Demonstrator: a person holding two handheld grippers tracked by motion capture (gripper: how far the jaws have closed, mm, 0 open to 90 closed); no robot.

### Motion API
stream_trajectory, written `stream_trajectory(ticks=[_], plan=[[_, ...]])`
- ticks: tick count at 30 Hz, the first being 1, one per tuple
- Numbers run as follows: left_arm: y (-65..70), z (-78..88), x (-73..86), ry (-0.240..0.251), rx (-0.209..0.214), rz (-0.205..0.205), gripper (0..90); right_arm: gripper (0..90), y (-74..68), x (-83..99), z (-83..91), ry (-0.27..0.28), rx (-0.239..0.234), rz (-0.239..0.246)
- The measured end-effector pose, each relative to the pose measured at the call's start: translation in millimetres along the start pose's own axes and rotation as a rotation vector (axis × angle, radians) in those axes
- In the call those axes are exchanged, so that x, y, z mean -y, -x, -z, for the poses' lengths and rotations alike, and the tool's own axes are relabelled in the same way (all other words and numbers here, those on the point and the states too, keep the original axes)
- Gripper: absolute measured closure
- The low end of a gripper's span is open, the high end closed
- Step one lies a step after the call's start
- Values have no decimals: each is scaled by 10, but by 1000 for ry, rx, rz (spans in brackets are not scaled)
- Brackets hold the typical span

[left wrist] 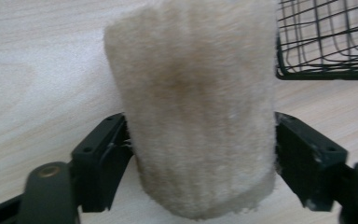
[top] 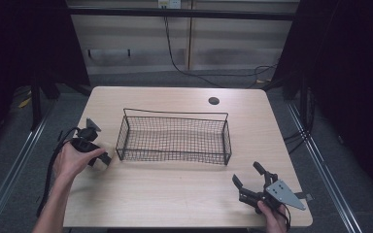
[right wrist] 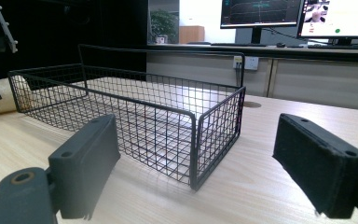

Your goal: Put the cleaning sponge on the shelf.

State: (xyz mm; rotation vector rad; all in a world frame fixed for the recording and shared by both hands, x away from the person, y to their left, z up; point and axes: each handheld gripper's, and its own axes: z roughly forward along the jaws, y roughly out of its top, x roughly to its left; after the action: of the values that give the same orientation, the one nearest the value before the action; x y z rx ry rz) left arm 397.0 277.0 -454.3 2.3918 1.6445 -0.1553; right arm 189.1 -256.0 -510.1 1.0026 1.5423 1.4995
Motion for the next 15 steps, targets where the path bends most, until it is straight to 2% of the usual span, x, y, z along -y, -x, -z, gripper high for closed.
stream_trajectory(ticks=[5,7,12,15], plan=[[8,-8,9,5,-5,-15,271,135,-1,-1,-1,-3,-3,0],[11,-15,23,16,-4,-12,274,135,-2,0,0,-3,-2,-1],[19,8,37,7,3,-16,277,135,-2,-1,0,-3,-2,-2],[37,39,71,23,-3,-8,277,135,1,0,0,-3,-1,-2]])
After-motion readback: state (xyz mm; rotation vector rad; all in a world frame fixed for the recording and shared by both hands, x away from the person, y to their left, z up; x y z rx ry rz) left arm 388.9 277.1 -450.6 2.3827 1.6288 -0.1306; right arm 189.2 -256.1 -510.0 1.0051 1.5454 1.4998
